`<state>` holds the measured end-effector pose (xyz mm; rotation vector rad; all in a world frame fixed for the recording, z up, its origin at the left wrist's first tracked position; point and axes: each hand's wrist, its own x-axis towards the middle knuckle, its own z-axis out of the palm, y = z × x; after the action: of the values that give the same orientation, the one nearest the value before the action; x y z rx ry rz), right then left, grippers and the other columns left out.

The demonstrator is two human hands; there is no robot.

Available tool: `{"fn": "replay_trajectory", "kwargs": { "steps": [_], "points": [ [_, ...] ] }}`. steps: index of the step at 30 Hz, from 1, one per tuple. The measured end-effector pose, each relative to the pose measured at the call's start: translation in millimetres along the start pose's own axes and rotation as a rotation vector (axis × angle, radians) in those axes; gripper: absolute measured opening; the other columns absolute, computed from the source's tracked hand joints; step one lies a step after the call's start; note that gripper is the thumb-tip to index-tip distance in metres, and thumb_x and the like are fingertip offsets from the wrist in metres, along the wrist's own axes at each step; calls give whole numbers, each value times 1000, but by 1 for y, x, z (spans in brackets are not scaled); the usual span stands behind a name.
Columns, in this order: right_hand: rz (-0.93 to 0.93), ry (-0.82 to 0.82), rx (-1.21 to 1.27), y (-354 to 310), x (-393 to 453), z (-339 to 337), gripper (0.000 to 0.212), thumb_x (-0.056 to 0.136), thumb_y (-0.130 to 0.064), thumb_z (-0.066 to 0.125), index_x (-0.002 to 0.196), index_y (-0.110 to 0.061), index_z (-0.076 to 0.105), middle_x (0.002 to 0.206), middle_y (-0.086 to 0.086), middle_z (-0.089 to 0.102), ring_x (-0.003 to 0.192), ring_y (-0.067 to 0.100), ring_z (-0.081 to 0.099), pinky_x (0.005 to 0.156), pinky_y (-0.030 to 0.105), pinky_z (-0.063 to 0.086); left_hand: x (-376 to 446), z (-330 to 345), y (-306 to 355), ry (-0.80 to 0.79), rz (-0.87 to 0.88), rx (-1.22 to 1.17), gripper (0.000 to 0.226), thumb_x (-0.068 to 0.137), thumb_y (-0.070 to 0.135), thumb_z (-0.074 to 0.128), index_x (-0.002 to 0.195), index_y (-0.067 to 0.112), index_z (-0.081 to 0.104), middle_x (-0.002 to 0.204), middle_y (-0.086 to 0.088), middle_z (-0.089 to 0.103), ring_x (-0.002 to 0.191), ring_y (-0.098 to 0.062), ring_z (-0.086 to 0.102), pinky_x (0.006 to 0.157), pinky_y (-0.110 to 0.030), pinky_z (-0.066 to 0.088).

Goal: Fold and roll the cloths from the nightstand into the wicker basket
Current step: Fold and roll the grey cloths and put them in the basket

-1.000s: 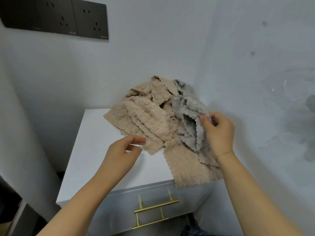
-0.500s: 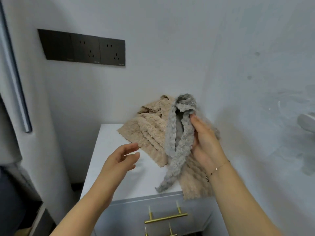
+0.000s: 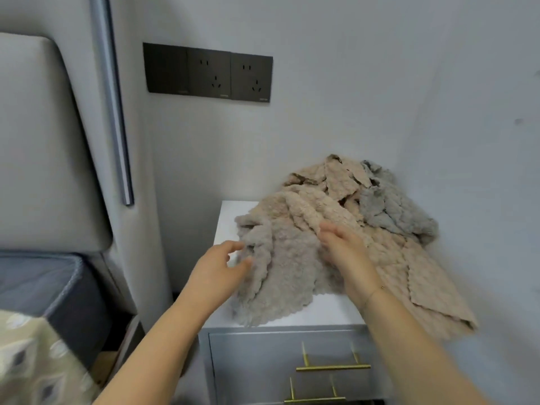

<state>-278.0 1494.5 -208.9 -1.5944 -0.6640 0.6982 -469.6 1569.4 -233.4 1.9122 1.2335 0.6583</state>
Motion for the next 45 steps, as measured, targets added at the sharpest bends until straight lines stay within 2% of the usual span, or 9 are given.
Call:
{"fn": "replay_trajectory", "kwargs": {
  "steps": [7, 14, 18, 21, 24, 27, 34, 38, 45],
  "points": [
    [-604, -186, -891, 19, -1, -35, 18, 91, -22, 61, 107, -26, 66, 101, -12, 60, 95, 6, 51, 84, 25, 44, -10, 26, -11, -159, 32, 384, 73, 83, 42, 68, 145, 26, 33, 134, -2, 44, 123, -18, 45, 96, -25, 38],
    [-562, -511, -1180, 47, 1, -52, 54, 87, -49, 62, 135, -31, 47, 122, -9, 48, 112, 10, 42, 96, 27, 38, -15, 20, -19, 49, 21, 188, 45, 87, 17, 65, 127, 27, 49, 88, 0, 58, 68, -15, 56, 59, -23, 41],
    [-611, -469, -1182, 51, 3, -60, 53, 88, -47, 61, 135, -28, 49, 118, -10, 50, 108, 9, 44, 92, 25, 38, -15, -3, -39, 148, -7, 246, 47, 85, 22, 71, 126, 23, 50, 112, 0, 56, 92, -17, 56, 77, -28, 43],
    [-640, -406, -1248, 55, 4, -63, 40, 92, -42, 58, 128, -23, 57, 106, -6, 52, 100, 13, 46, 85, 28, 40, -21, -13, -49, 186, 212, 457, 62, 81, 28, 76, 135, 21, 47, 131, -4, 45, 111, -23, 50, 90, -32, 43],
    [-687, -321, -1188, 62, 0, -61, 24, 96, -30, 54, 115, -20, 66, 97, -6, 54, 92, 14, 50, 78, 29, 42, -27, -20, -51, 107, 540, 705, 64, 78, 55, 68, 134, 30, 51, 137, 3, 46, 111, -21, 50, 85, -38, 50],
    [-655, -294, -1212, 59, -2, -61, 17, 97, -30, 52, 100, -22, 66, 96, -9, 55, 91, 12, 51, 73, 27, 43, -31, -20, -50, -98, 479, 753, 63, 77, 76, 45, 130, 42, 53, 130, 21, 47, 112, -9, 47, 83, -26, 46],
    [-411, -248, -788, 8, -14, -72, 17, 92, -32, 60, 81, -19, 65, 77, -3, 67, 54, 7, 62, 49, 20, 41, -35, -32, -32, -118, 329, 776, 24, 92, 49, 55, 95, 27, 66, 93, 14, 61, 85, -6, 56, 72, -29, 48],
    [-228, -236, -261, -3, -12, -60, 15, 93, -19, 61, 90, -4, 64, 88, 19, 69, 68, 25, 72, 49, 21, 53, -29, -37, -13, -37, 123, 113, 17, 93, 27, 62, 81, 16, 66, 70, -3, 69, 55, -14, 68, 61, -30, 53],
    [-432, -8, 22, -42, 20, -33, 11, 96, -26, 57, 95, -17, 64, 101, 4, 69, 92, 10, 70, 83, 21, 55, 37, -43, 33, 248, 160, -492, 12, 95, 12, 57, 93, 10, 69, 91, -7, 73, 87, -16, 69, 80, -23, 55]
  ]
}}
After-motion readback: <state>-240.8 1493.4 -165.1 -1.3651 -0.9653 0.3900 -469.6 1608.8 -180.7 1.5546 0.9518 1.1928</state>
